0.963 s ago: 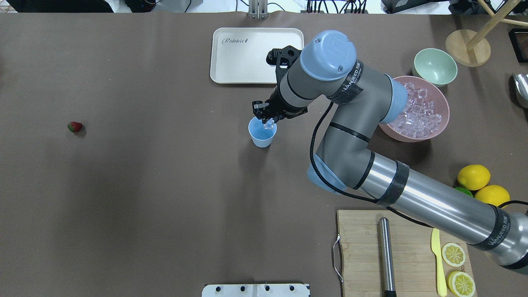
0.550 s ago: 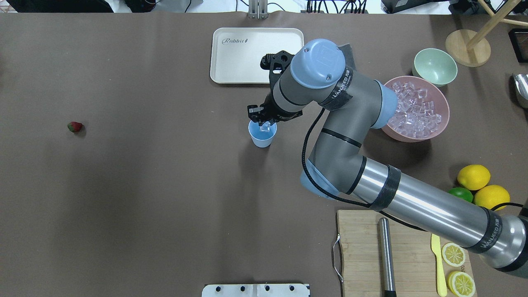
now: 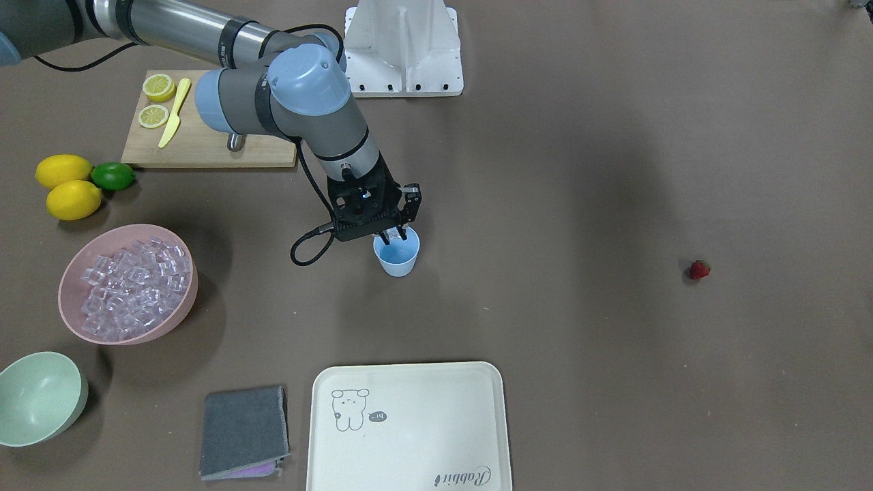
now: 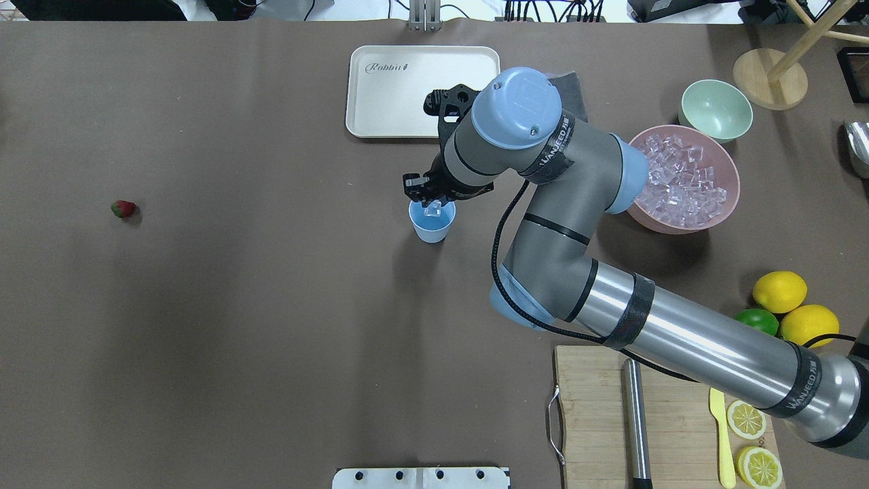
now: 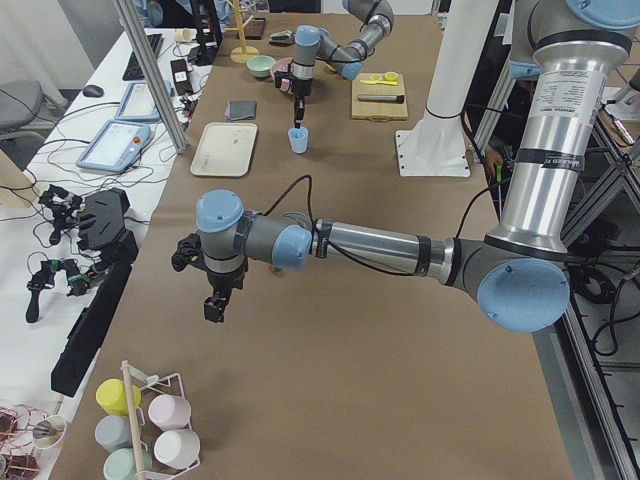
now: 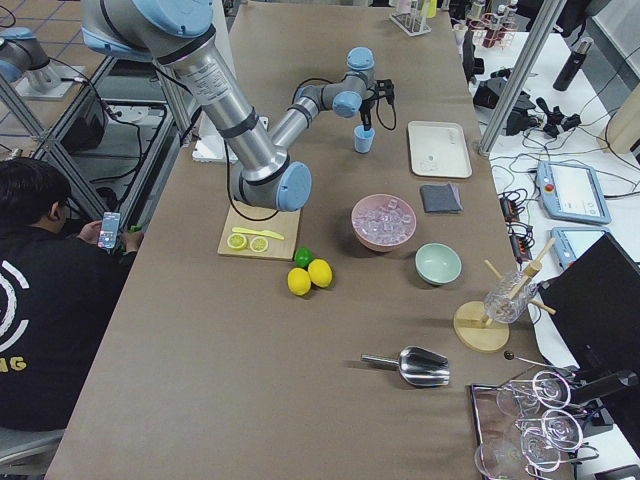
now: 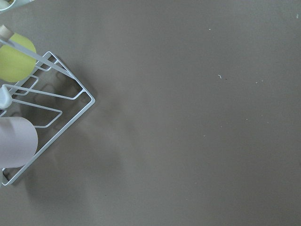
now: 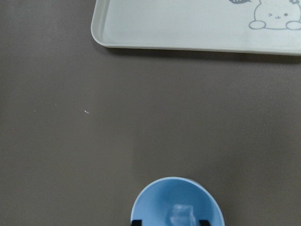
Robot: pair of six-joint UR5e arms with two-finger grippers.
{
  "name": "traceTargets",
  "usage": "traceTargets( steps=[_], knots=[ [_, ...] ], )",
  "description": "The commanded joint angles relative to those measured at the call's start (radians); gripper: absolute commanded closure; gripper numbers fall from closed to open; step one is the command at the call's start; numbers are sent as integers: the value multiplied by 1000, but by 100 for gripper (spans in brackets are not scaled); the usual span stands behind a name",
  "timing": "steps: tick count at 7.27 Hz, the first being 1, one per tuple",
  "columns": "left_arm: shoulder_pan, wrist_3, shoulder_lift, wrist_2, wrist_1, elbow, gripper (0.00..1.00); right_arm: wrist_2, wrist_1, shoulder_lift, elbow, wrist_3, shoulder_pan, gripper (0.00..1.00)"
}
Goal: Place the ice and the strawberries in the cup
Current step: 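Move the right gripper back over the pink ice bowl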
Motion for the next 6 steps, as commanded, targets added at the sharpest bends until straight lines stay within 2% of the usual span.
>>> traceTargets(
  steps=[1, 2, 3, 4, 5, 6],
  knots=[
    [-1, 0, 0, 0, 0, 1, 2, 3, -2, 0, 10, 13, 18, 1],
    [-1, -1, -2, 0, 0, 1, 2, 21, -17, -9, 26, 11, 50, 1],
    [-1, -1, -6, 0, 0, -1, 2, 99, -19, -34, 49, 8, 102, 1],
    [-1, -1, -8, 0, 0, -4, 2, 160, -19, -113, 102, -13, 172, 1],
    [-1, -1, -14, 0, 0, -4, 2, 199, -21, -200, 136, -109, 238, 1],
    [-1, -1, -21, 0, 0, -4, 2, 208, -78, -265, 168, -219, 295, 1]
  ],
)
